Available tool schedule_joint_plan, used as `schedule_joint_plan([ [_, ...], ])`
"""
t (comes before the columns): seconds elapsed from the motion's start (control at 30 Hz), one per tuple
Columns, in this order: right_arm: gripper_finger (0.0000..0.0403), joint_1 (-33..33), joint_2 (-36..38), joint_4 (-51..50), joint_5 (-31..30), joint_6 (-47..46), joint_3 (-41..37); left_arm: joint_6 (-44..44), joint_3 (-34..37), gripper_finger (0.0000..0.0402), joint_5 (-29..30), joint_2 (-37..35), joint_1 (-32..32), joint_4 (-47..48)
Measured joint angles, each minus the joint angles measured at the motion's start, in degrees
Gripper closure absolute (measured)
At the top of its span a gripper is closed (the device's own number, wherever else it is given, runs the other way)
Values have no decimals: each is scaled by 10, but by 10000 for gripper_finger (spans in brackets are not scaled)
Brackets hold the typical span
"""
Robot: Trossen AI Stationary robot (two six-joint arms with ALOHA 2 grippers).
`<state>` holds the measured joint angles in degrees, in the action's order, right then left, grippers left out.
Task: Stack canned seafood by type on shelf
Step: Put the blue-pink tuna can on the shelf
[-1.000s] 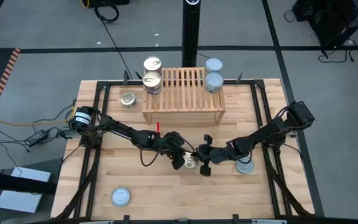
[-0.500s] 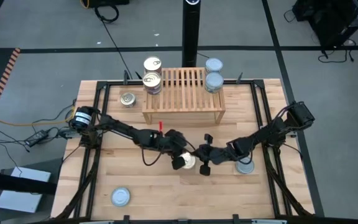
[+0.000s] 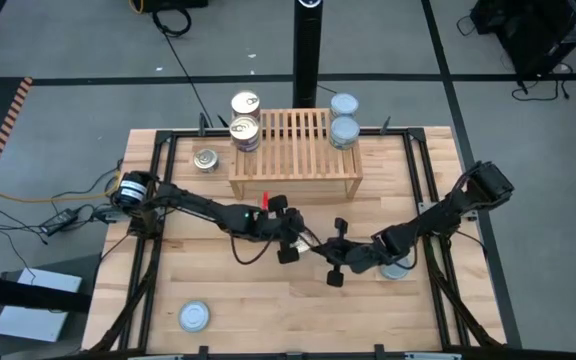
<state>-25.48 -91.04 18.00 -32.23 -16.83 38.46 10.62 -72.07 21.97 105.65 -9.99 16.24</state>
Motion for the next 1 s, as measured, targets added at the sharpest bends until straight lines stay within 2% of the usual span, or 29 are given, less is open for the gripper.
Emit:
schedule_joint_plan([
  [0.27,394,-12,4,-10,-27,-10,0,-45,0,401,121,0,-46,1],
  [0.43,393,-11,4,-14,-29,-12,0,-60,0,401,172,0,-76,0],
  [0.77,393,-10,4,-17,-37,-12,0,-124,0,401,241,50,-116,-46],
  [1.0,393,-10,4,-19,-37,-24,0,-162,0,401,254,52,-128,-57],
])
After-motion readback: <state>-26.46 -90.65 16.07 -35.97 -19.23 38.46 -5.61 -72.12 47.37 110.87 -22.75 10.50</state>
